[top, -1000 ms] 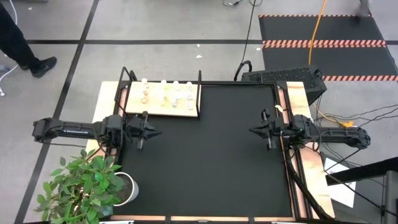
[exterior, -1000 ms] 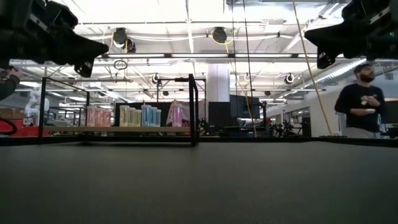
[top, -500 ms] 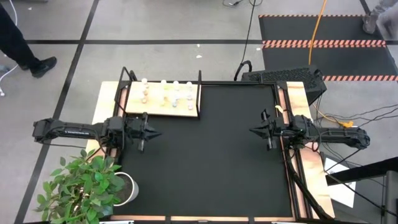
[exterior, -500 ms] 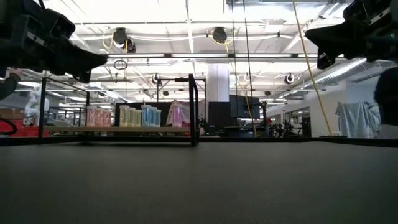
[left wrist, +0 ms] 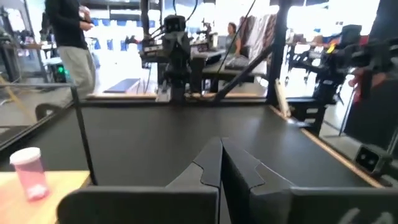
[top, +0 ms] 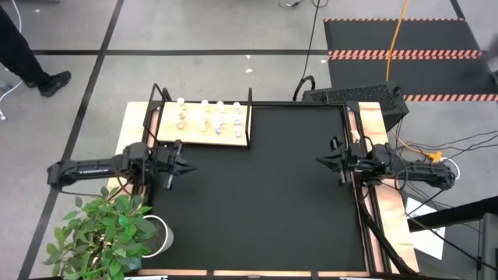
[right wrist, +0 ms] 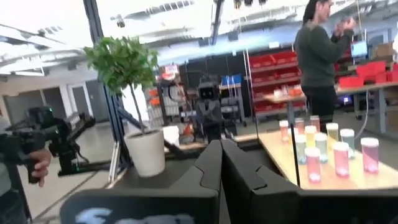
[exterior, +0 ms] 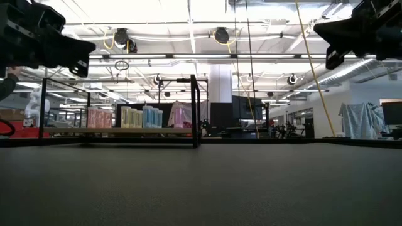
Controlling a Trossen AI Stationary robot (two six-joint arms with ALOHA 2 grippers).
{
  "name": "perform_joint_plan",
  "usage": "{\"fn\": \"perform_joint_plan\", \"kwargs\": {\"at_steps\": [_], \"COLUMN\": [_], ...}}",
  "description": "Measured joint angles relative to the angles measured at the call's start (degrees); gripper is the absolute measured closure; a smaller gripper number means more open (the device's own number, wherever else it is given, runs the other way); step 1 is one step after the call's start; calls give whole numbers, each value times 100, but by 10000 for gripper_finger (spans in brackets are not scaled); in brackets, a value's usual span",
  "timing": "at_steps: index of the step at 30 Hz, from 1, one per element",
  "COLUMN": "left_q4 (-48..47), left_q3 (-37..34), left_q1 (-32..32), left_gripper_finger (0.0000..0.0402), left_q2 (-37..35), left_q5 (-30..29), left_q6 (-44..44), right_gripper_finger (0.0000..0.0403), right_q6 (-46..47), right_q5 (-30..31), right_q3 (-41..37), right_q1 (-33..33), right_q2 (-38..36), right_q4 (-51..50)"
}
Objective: Pick and place medicine bottles onto shelf by color
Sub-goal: Return to Home Position
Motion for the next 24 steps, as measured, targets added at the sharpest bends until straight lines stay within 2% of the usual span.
{"fn": "perform_joint_plan", "kwargs": {"at_steps": [10,15,24], "left_q4": [-843,-838,-838], "left_q3": [4,4,4], "left_q1": [313,422,435], "left_gripper_finger": [396,398,369], "left_q2": [-1106,-1023,-856], "left_q5": [512,686,660], "left_q6": [-197,-196,-138], "right_gripper_finger": [403,403,403], "right_q6": [3,-245,-343], "right_q5": [162,134,131], "right_q3": [-2,-2,-4], "right_q1": [0,-1,-2], "right_q2": [-137,-120,-104], "right_q4": [-289,-300,-301]}}
